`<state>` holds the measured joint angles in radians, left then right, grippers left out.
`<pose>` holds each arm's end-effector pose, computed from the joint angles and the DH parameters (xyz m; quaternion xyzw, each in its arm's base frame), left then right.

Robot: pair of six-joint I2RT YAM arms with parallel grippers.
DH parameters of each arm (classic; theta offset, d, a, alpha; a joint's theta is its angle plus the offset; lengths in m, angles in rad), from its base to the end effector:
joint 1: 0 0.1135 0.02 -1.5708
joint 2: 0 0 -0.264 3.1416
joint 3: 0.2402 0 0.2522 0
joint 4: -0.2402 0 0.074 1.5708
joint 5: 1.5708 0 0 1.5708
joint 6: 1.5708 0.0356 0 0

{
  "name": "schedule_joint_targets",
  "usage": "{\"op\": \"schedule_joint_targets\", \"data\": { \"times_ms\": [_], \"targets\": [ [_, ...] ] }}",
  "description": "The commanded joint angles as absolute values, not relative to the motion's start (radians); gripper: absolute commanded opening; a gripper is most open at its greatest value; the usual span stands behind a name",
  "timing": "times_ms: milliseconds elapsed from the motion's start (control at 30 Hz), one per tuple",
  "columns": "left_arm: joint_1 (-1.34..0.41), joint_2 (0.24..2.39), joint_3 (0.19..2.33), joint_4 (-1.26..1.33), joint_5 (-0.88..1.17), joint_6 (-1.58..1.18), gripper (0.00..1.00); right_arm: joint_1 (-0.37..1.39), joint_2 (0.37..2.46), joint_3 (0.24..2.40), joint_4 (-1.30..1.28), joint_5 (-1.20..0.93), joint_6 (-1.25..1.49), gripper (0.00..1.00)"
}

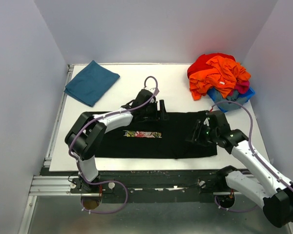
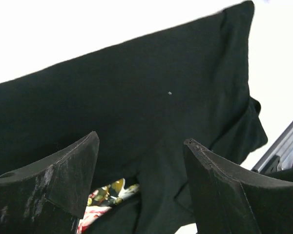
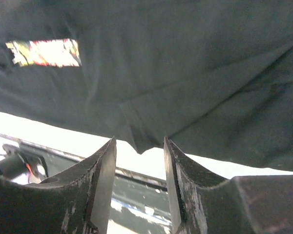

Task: Fold and stack the t-shirts
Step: Fold the other side of the tshirt into a rectangle

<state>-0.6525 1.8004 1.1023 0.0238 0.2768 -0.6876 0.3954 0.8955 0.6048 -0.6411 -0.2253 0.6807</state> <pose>0.3047 -0.2451 0.1915 0.0441 0.8935 -0.3640 0.2592 0.1554 0.0735 0.2196 0.0992 0.9388 0.2516 0.2133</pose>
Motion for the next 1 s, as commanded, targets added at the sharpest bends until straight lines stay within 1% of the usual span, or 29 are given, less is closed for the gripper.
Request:
{"op": "schedule_joint_targets", "data": {
  "times_ms": [0, 167, 333, 433, 500, 533, 600, 633, 667, 767, 867, 967],
  "targets": [
    [-0.692, 1.726, 1.081, 0.002, 0.325, -0.634, 0.82, 0.399, 0.951, 0.67, -0.635, -0.042, 0.677, 0.49],
    [-0.704, 1.72, 1.051, -0.026, 0.339, -0.629, 0.8, 0.4, 1.133, 0.725, -0.565, -0.032, 0.641, 0.43],
    [-0.71, 1.738, 1.042, -0.005, 0.36, -0.638, 0.78, 0.403, 1.307, 0.778, -0.512, -0.072, 0.575, 0.4],
    [-0.709, 1.79, 1.086, -0.027, 0.347, -0.626, 0.78, 0.411, 1.37, 0.79, -0.496, -0.074, 0.577, 0.35],
    [-0.71, 1.833, 1.124, -0.057, 0.321, -0.614, 0.78, 0.413, 1.41, 0.792, -0.5, -0.075, 0.591, 0.28],
    [-0.707, 1.853, 1.143, -0.072, 0.311, -0.609, 0.78, 0.413, 1.425, 0.787, -0.509, -0.066, 0.601, 0.27],
    [-0.703, 1.891, 1.169, -0.092, 0.301, -0.609, 0.78, 0.413, 1.433, 0.766, -0.535, -0.035, 0.639, 0.24],
    [-0.704, 1.904, 1.178, -0.1, 0.298, -0.614, 0.78, 0.413, 1.43, 0.752, -0.566, -0.019, 0.664, 0.2],
    [-0.703, 1.914, 1.183, -0.106, 0.293, -0.617, 0.78, 0.413, 1.425, 0.741, -0.601, -0.005, 0.685, 0.18],
    [-0.701, 1.936, 1.19, -0.112, 0.285, -0.624, 0.78, 0.413, 1.408, 0.735, -0.771, 0.105, 0.777, 0.02],
    [-0.701, 1.954, 1.206, -0.123, 0.287, -0.623, 0.78, 0.414, 1.355, 0.716, -0.922, 0.169, 0.86, 0.01],
    [-0.699, 1.97, 1.227, -0.144, 0.282, -0.617, 0.78, 0.414, 1.246, 0.677, -0.968, 0.158, 0.894, 0.01]
  ]
}}
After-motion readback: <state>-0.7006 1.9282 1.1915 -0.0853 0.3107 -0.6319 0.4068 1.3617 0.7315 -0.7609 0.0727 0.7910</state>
